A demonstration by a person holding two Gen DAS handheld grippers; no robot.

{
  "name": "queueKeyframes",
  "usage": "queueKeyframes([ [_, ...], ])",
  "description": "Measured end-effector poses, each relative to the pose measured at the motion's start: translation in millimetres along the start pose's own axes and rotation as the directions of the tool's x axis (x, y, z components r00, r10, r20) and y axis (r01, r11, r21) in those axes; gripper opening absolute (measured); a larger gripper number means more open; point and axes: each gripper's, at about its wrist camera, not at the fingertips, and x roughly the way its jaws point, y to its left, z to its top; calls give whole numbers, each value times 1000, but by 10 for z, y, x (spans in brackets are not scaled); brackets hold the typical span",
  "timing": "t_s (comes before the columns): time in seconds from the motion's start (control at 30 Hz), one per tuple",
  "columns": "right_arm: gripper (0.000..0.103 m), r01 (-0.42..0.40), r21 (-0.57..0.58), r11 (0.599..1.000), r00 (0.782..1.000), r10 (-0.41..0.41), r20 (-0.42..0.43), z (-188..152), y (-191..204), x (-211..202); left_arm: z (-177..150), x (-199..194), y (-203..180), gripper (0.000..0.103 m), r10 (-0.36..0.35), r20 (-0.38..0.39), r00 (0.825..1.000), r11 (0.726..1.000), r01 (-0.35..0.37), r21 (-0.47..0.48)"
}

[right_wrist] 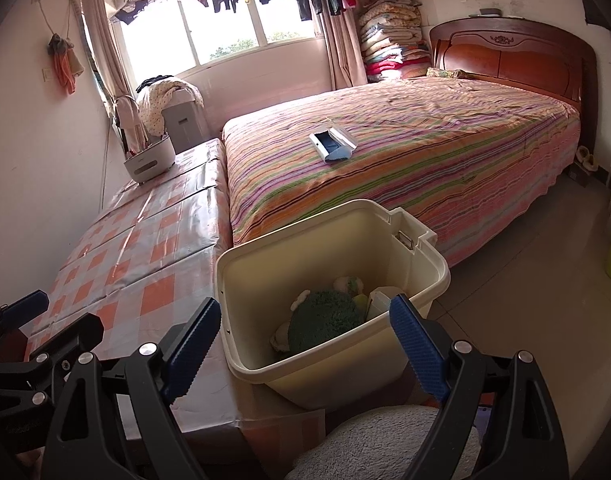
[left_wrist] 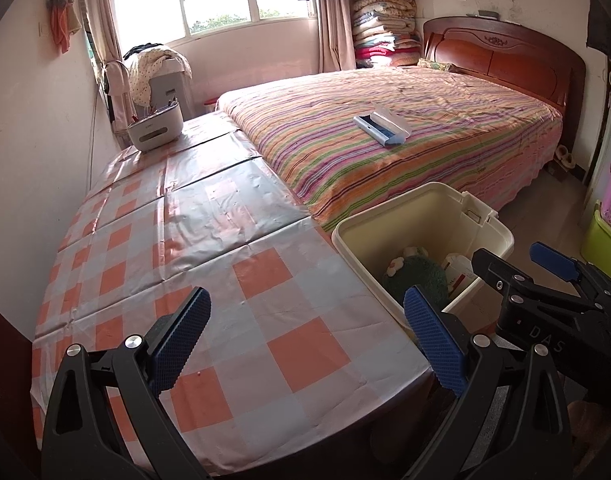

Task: Collect trash

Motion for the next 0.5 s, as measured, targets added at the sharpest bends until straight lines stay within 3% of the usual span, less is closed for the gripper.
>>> queueKeyframes([
  [0.1, 84, -1, -2, 1000, 1000, 1, 0, 0, -5, 0, 0, 19, 19, 96, -28, -9, 1000, 999, 28, -20],
  [0.5, 84, 1, -5, 1000, 1000, -1, -1, 10, -10, 10, 17, 44, 98, 96, 32, -6, 999, 999, -32, -37],
])
